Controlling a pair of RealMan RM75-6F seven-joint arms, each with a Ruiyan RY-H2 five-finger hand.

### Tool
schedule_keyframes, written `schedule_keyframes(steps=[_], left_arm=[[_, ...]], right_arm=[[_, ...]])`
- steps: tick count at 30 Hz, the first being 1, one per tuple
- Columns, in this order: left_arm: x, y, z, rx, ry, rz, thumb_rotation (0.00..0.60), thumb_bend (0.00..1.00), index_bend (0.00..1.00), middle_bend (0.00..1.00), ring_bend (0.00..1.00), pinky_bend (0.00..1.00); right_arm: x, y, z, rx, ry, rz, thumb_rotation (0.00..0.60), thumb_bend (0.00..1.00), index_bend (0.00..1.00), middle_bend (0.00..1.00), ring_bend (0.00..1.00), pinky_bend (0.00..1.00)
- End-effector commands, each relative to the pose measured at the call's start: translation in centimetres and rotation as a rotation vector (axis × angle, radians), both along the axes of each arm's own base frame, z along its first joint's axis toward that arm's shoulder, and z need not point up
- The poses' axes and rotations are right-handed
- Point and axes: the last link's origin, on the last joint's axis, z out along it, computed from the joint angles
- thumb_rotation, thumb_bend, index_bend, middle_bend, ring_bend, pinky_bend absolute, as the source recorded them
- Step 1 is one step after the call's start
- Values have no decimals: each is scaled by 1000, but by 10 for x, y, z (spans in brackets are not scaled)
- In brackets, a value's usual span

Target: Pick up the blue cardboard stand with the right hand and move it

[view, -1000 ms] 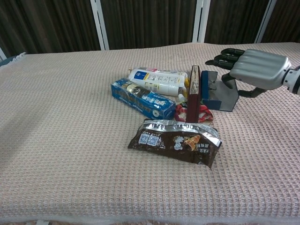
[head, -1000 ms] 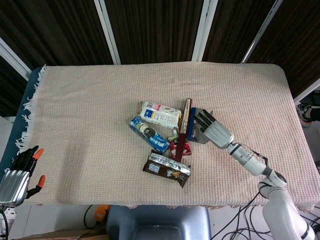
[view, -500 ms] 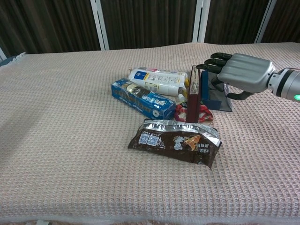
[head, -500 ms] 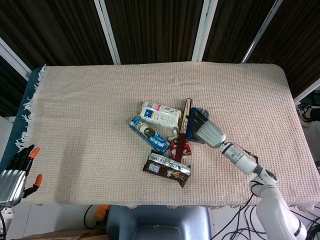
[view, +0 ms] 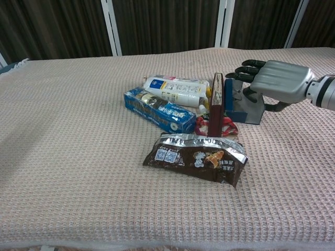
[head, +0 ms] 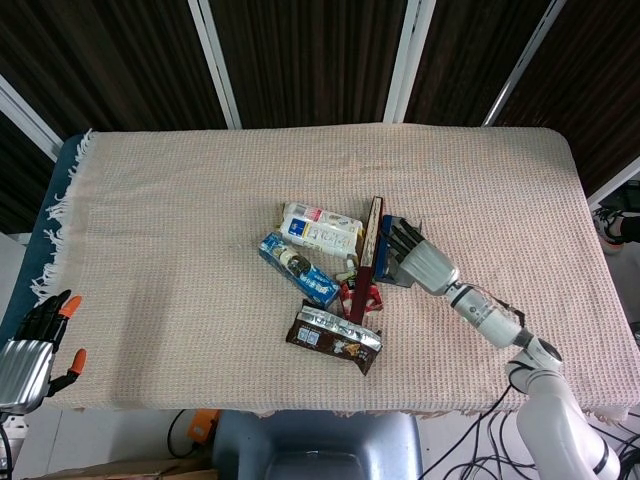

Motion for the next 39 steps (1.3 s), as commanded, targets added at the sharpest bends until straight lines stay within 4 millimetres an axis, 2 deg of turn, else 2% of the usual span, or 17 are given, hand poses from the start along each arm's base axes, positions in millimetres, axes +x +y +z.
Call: schedule_keyframes(steps=[1, 8, 14, 19, 24, 29, 34, 39], left_arm=[[0, 0, 0, 0, 0, 0, 600, 423, 0, 0, 6, 130], [0, -1, 2, 5, -8, -9, 600, 424, 0, 0, 6, 134], [0, -2, 3, 6, -13, -17, 600, 424, 0, 0, 6, 136], [0, -3, 5, 5, -19, -24, 600, 425, 0, 0, 6, 139], [-1, -5, 7, 12, -24, -25, 600, 424, 0, 0, 6, 140], [0, -7, 8, 15, -27, -28, 600, 425, 0, 0, 6, 141], [0, -7, 7, 10, -26, -32, 600, 422, 0, 0, 6, 140], [0, -7, 7, 7, -28, -36, 600, 421, 0, 0, 6, 141]], right_arm=[[0, 0, 0, 0, 0, 0, 600, 503, 650, 69, 0, 0], [-7, 4, 3, 7, 1, -14, 600, 642, 721, 71, 0, 0], [-12, 18, 13, 23, -35, 32, 600, 704, 747, 71, 0, 0], [-27, 42, 31, 42, -74, 73, 600, 714, 752, 71, 0, 0], [-50, 77, 49, 72, -82, 93, 600, 715, 752, 71, 0, 0], [-63, 112, 62, 117, -85, 120, 600, 716, 752, 71, 0, 0], [-62, 128, 66, 136, -98, 143, 600, 715, 752, 71, 0, 0], [-50, 124, 65, 145, -137, 117, 600, 716, 752, 71, 0, 0]])
